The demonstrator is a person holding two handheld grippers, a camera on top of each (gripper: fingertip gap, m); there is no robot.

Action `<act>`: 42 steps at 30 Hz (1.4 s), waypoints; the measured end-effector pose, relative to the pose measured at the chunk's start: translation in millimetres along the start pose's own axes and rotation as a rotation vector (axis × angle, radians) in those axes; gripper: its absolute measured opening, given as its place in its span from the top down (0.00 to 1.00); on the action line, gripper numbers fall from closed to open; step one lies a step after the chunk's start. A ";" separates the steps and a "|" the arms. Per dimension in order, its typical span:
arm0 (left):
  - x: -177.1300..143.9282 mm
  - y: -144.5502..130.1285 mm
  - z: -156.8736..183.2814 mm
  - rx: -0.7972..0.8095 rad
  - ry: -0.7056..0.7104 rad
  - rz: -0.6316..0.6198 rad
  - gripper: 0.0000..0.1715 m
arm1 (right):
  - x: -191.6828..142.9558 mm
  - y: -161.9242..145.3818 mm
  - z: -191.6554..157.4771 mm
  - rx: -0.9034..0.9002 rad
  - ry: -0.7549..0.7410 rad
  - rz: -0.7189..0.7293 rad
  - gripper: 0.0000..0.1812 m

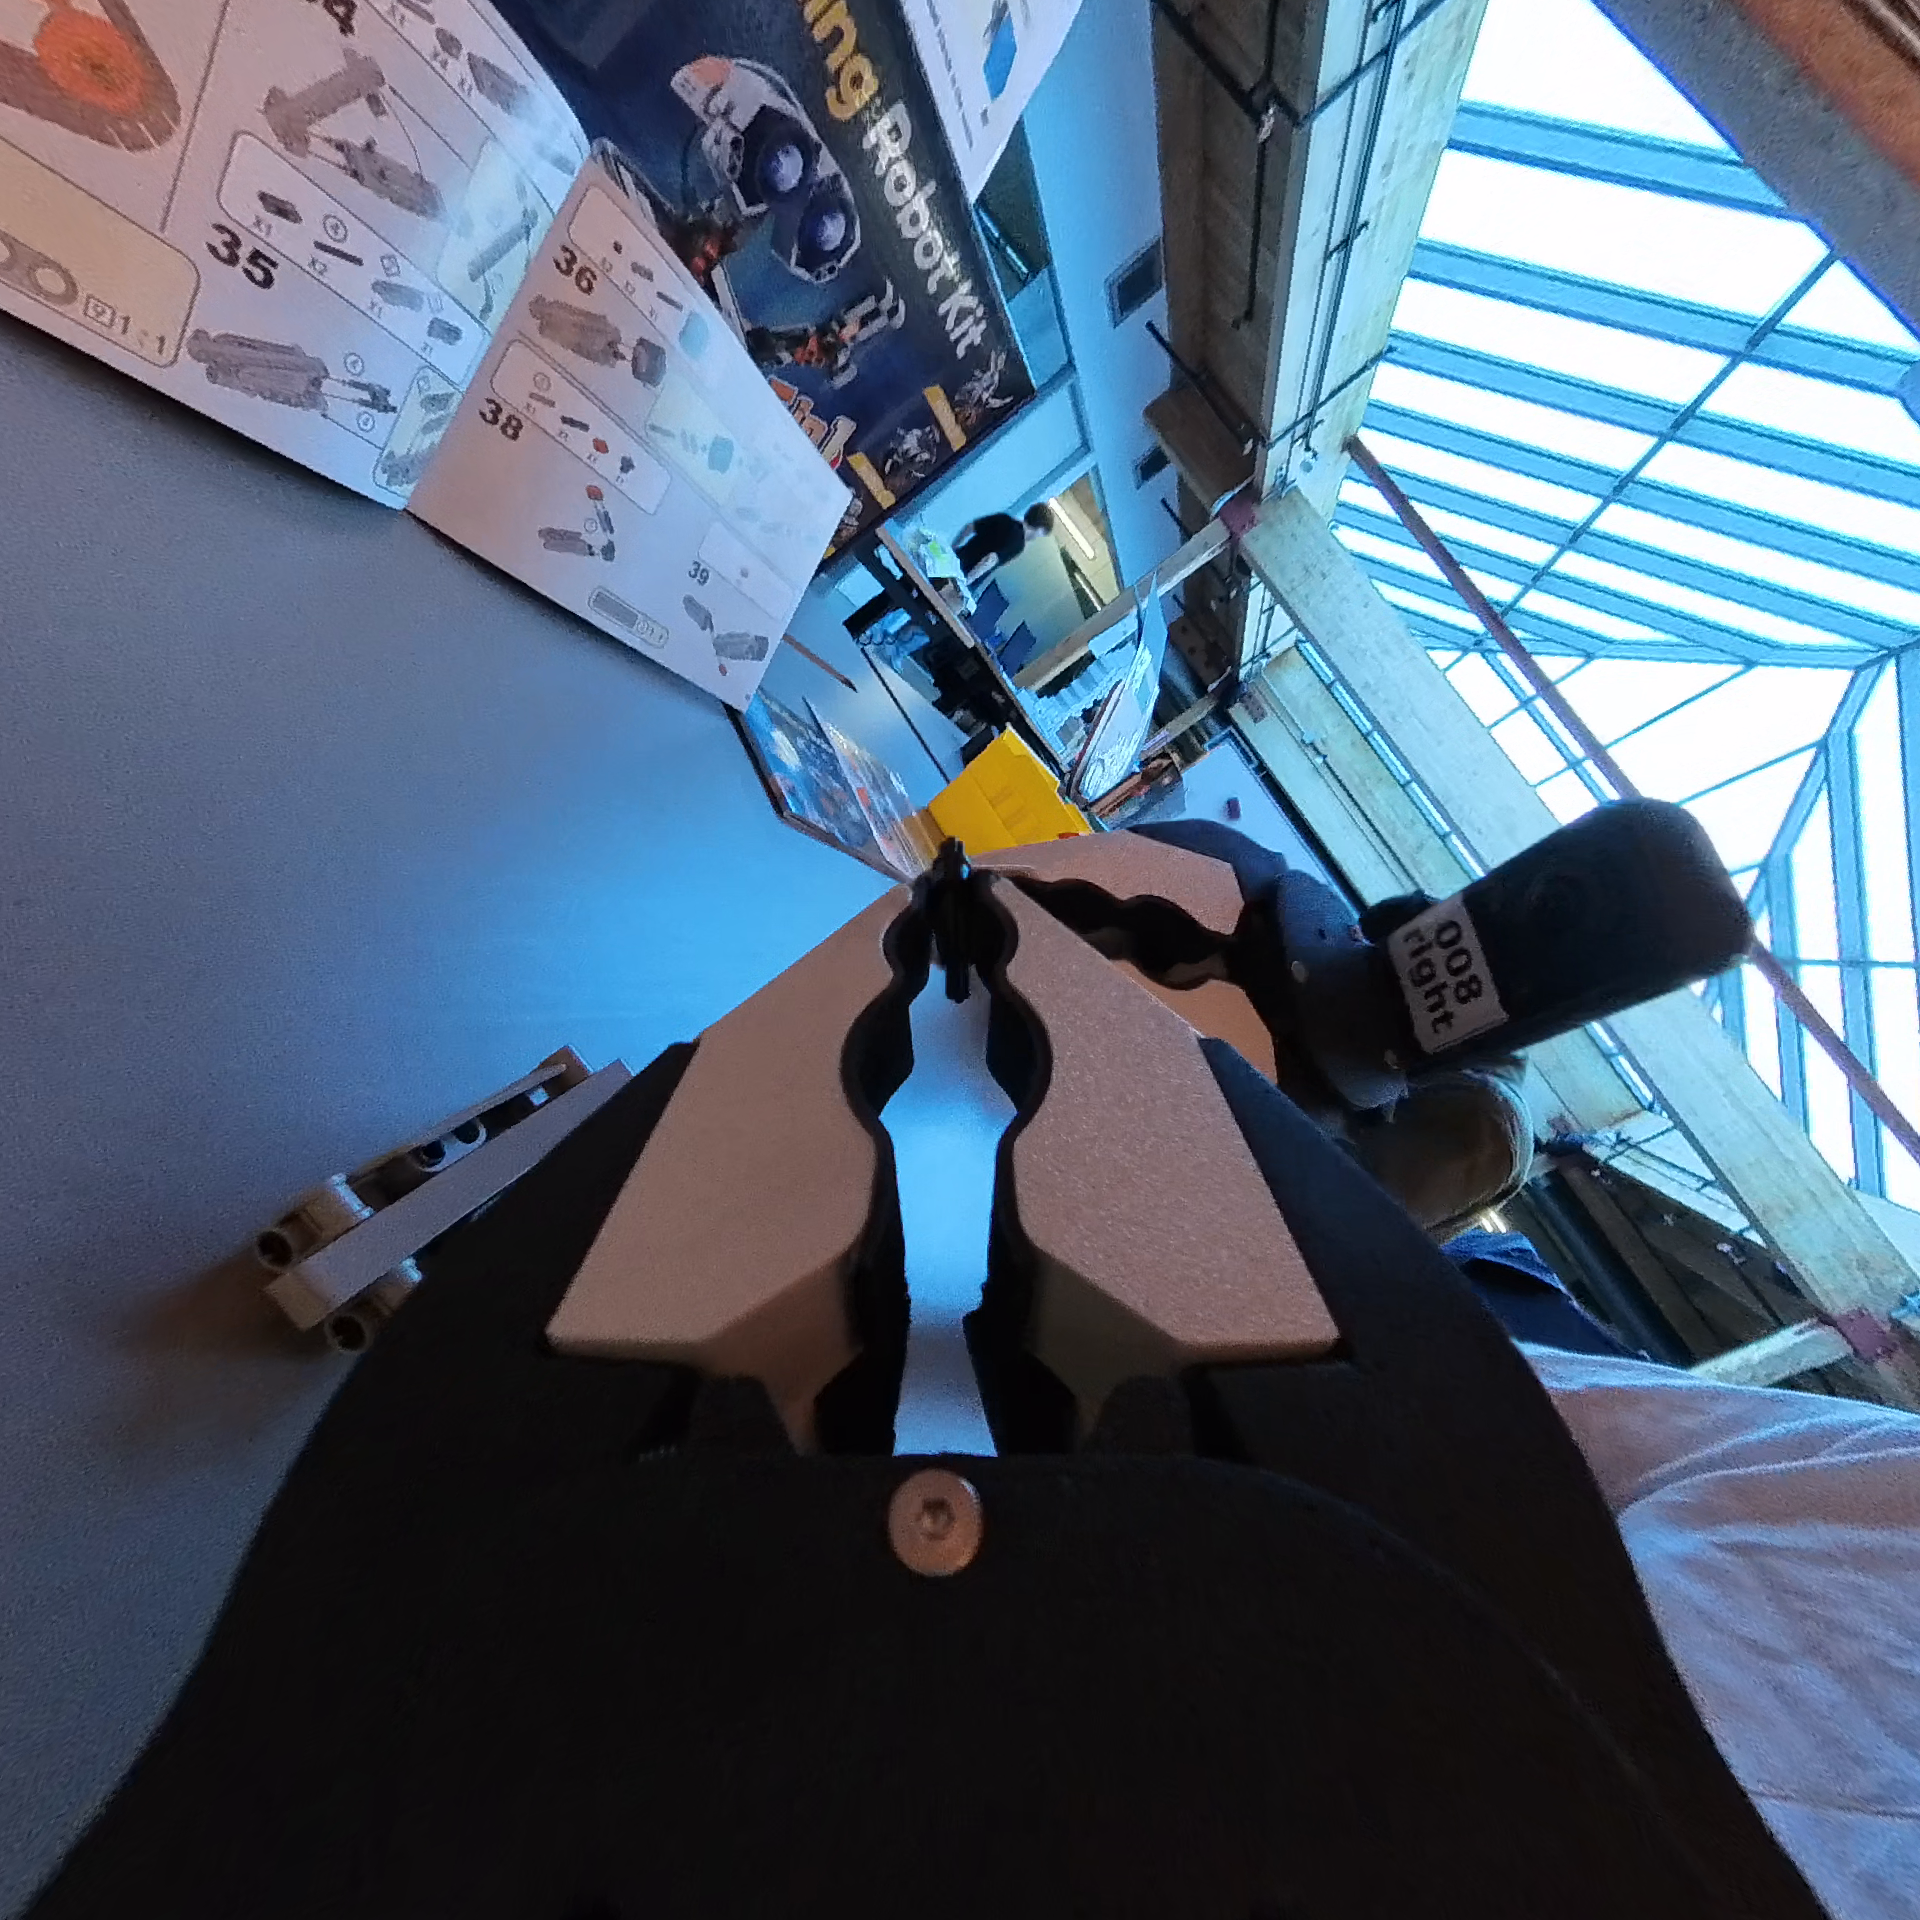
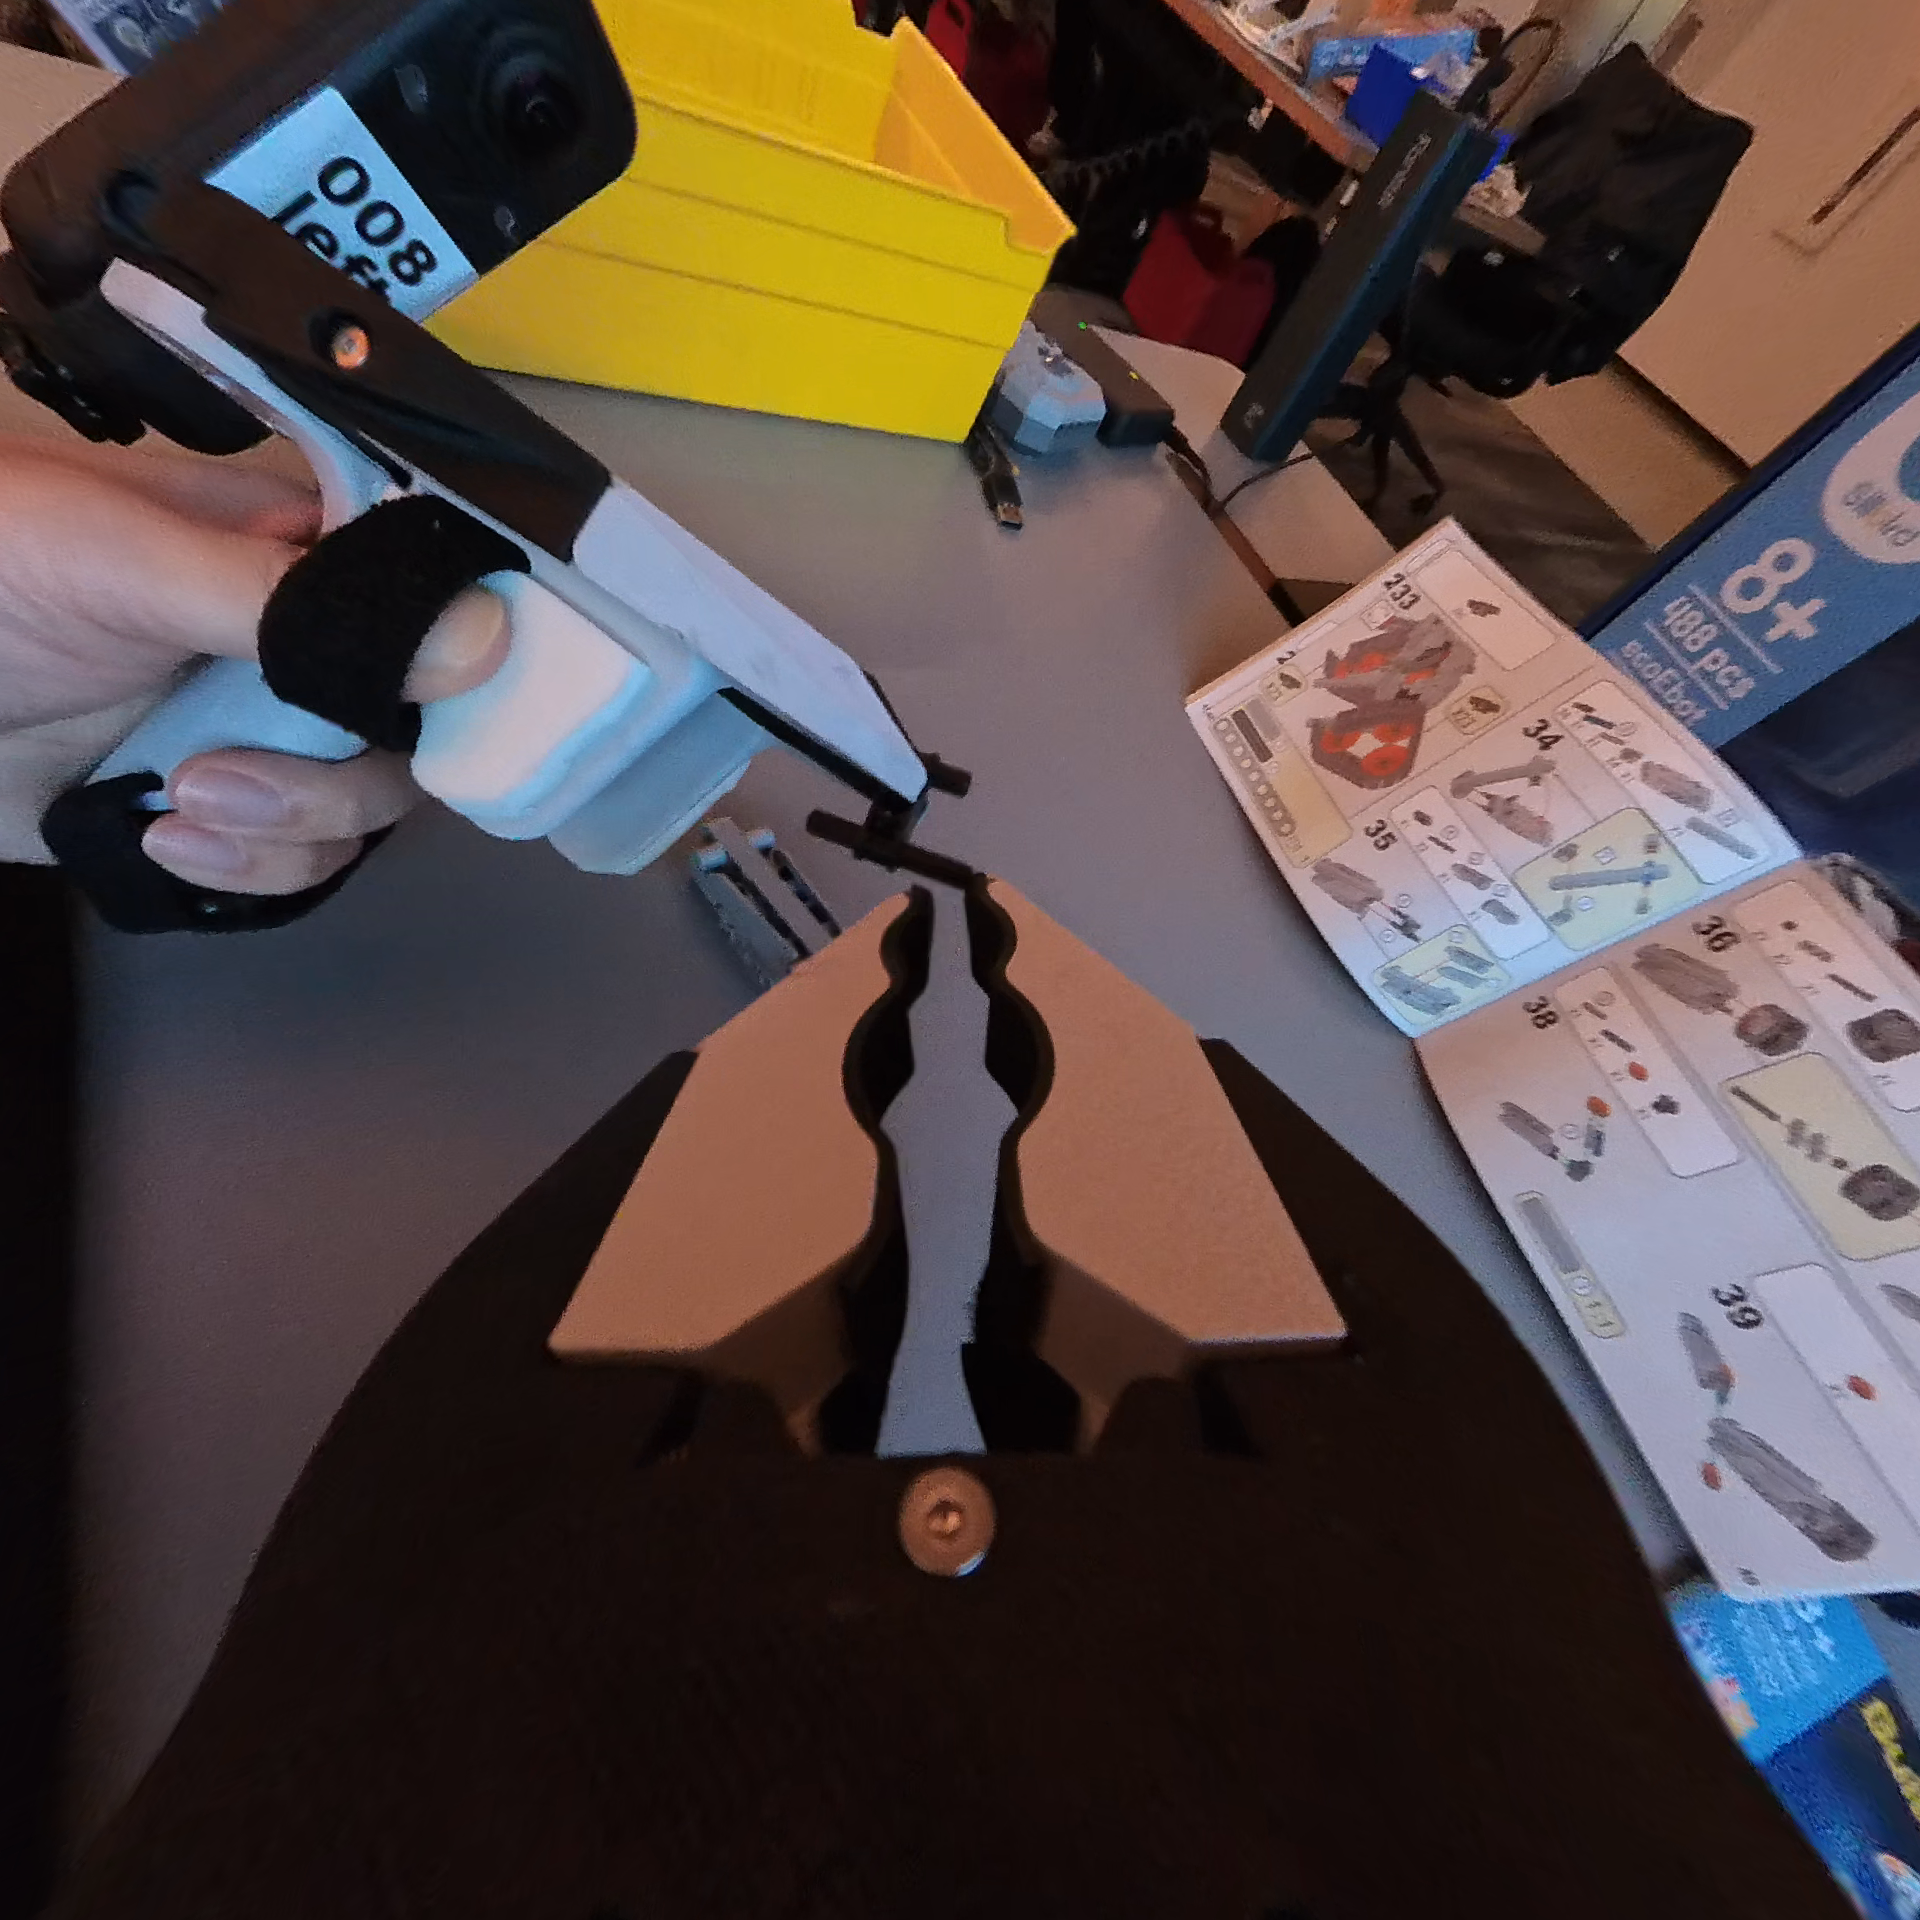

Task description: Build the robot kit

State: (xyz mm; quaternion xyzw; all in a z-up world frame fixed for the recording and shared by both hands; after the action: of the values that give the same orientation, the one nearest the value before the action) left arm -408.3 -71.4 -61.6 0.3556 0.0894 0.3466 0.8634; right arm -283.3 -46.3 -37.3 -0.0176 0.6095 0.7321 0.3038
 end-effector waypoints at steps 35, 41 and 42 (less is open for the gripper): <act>4.1 -7.7 2.3 -0.069 -0.193 -0.216 0.97 | -12.3 -6.2 -4.1 -0.144 0.156 0.097 0.82; 7.7 -9.6 1.1 -0.051 -0.207 -0.260 0.97 | -13.7 -9.7 -3.0 -0.195 0.188 0.103 0.82; 8.1 -9.9 0.9 -0.049 -0.208 -0.267 0.97 | -13.6 -10.0 -3.3 -0.200 0.191 0.097 0.82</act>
State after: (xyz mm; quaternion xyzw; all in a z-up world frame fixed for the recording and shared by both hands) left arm -396.6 -71.6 -66.9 0.3531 0.0376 0.1924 0.9148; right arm -268.7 -54.3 -41.5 -0.0879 0.5596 0.7981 0.2053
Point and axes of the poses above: each gripper's, where its closed fingertips meet, x out along the fingers, y out of its top, z = x × y across the jaws, the point moved 8 cm from there along -x, back along the fingers, and after that the axes turned 6 degrees about x, right-handed, at the moved point
